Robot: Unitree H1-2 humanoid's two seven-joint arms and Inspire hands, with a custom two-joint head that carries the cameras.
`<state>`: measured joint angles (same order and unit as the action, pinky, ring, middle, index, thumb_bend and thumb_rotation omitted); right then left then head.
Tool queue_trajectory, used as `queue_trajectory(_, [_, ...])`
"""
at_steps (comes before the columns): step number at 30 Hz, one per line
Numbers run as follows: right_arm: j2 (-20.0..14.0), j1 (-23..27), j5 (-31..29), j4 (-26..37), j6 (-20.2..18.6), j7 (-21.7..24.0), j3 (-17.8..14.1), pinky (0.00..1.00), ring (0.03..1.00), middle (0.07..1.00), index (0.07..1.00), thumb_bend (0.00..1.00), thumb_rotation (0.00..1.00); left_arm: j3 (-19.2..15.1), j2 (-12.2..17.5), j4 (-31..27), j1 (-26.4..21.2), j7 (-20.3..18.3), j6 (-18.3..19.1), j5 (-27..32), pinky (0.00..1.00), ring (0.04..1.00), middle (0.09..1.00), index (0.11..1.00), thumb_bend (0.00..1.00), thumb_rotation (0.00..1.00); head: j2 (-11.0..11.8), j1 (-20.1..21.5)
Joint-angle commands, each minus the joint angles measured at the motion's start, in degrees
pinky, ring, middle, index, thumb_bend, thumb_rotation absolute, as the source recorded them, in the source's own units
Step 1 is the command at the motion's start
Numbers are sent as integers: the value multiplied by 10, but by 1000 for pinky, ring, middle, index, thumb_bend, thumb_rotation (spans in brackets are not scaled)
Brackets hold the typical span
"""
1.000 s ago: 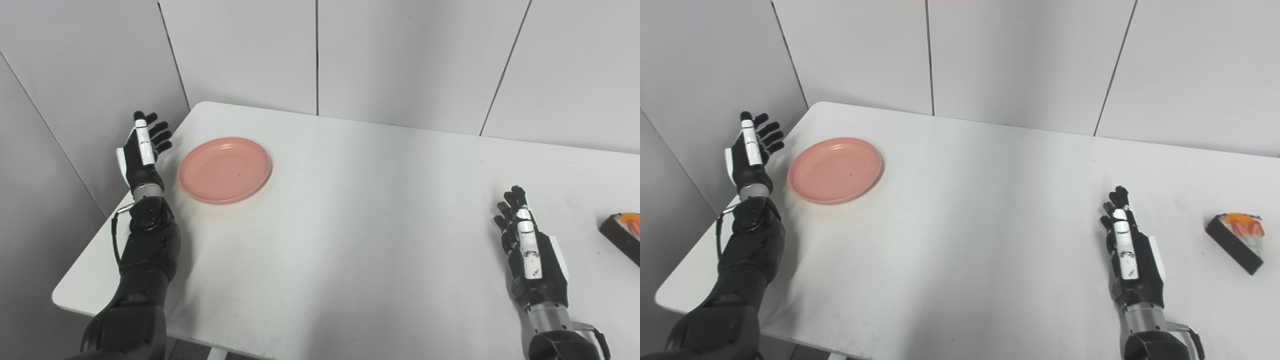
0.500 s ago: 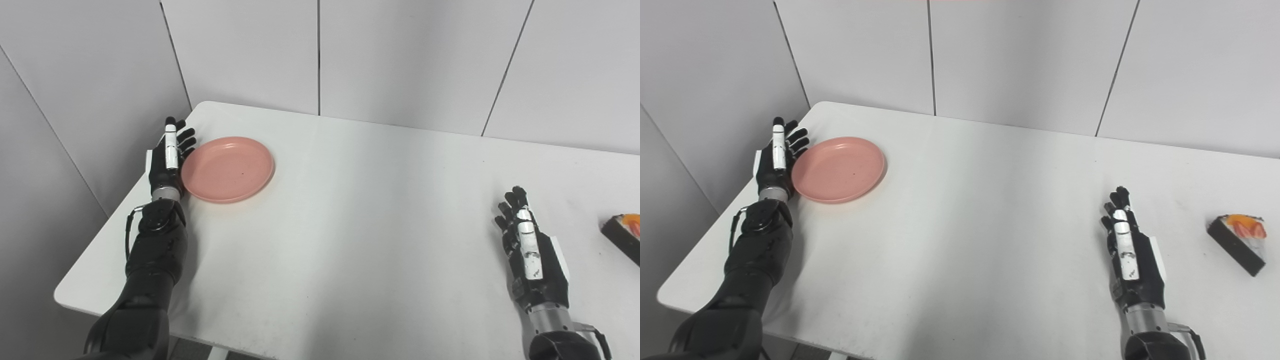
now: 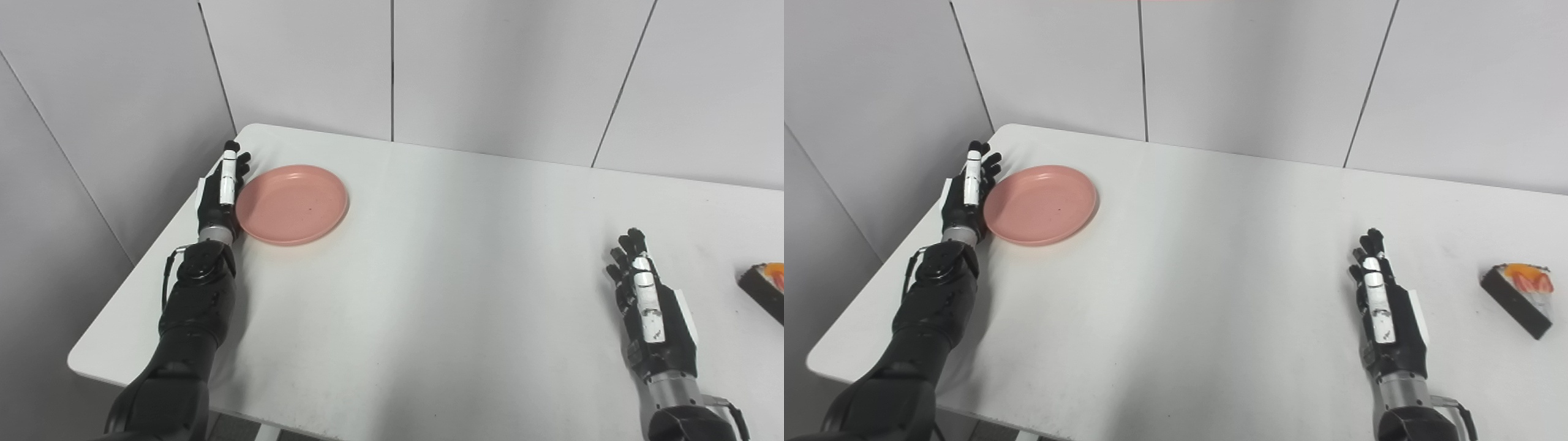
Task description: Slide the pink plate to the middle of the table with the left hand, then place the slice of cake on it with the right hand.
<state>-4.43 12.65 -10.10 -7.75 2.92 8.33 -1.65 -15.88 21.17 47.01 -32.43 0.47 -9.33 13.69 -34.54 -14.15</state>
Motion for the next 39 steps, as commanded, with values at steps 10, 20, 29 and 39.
queue_trajectory(10, [2,3,-3,12,14,3,-1,1000,1000,1000,1000,646,910,27,-52,-78,-6,-42,59,17,960,917,880,886,705,1000,-1,0])
queue_trajectory(20, [2,4,1,9,17,2,-1,1000,999,999,1000,662,913,39,-72,-113,5,-50,87,19,949,905,865,882,700,1000,-1,1])
queue_trajectory(29, [4,3,-4,13,10,2,-2,1000,992,997,1000,656,898,59,-94,-141,15,-65,101,17,933,911,877,881,683,1000,-3,4])
queue_trajectory(39, [4,3,-2,14,13,1,-1,1000,993,997,1000,623,910,91,-114,-172,28,-69,122,6,919,916,873,882,693,1000,-3,6])
